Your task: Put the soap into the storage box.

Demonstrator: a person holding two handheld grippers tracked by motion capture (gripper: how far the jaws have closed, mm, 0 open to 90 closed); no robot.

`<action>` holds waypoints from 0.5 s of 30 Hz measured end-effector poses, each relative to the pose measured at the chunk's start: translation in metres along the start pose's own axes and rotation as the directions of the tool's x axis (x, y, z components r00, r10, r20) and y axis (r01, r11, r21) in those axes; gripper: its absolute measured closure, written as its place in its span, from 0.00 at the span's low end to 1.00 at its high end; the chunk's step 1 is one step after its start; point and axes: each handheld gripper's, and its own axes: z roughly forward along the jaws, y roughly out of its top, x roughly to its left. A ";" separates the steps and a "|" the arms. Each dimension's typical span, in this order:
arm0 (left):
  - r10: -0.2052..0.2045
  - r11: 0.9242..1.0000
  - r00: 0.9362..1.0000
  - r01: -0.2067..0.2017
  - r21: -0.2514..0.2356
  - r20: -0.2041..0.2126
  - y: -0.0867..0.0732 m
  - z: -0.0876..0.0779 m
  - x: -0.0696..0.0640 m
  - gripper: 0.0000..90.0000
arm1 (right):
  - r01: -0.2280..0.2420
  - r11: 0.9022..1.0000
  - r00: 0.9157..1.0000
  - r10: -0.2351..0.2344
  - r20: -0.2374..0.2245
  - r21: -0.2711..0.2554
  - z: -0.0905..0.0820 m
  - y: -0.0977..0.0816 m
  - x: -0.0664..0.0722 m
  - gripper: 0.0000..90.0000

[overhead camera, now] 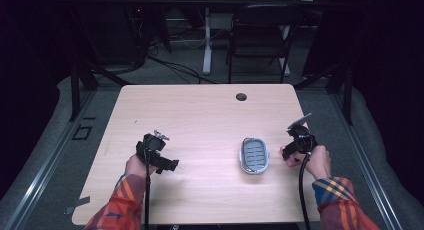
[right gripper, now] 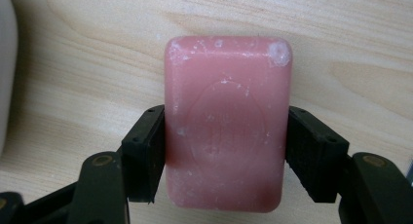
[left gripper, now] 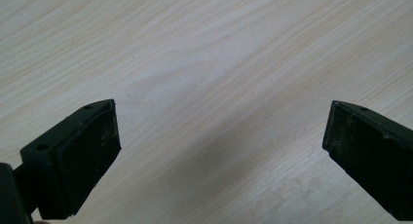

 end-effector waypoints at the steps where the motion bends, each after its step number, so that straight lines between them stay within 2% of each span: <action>1: 0.001 1.000 1.000 -0.001 0.000 0.000 0.000 0.000 0.000 0.00 | 0.000 1.000 1.000 0.000 0.001 0.000 0.000 0.000 0.000 0.40; 7: 0.002 1.000 1.000 -0.002 0.001 0.000 0.000 0.000 0.000 0.00 | -0.002 1.000 1.000 0.002 -0.001 -0.002 0.000 0.000 0.001 0.40; 8: 0.002 1.000 1.000 -0.002 0.002 0.000 0.000 0.000 0.000 0.00 | 0.010 1.000 1.000 -0.010 0.003 0.013 -0.001 0.001 0.000 0.40; 15: 0.003 1.000 1.000 -0.003 0.002 0.000 0.000 0.000 0.000 0.00 | 0.034 0.999 0.999 -0.034 -0.001 0.018 -0.001 0.001 -0.001 0.41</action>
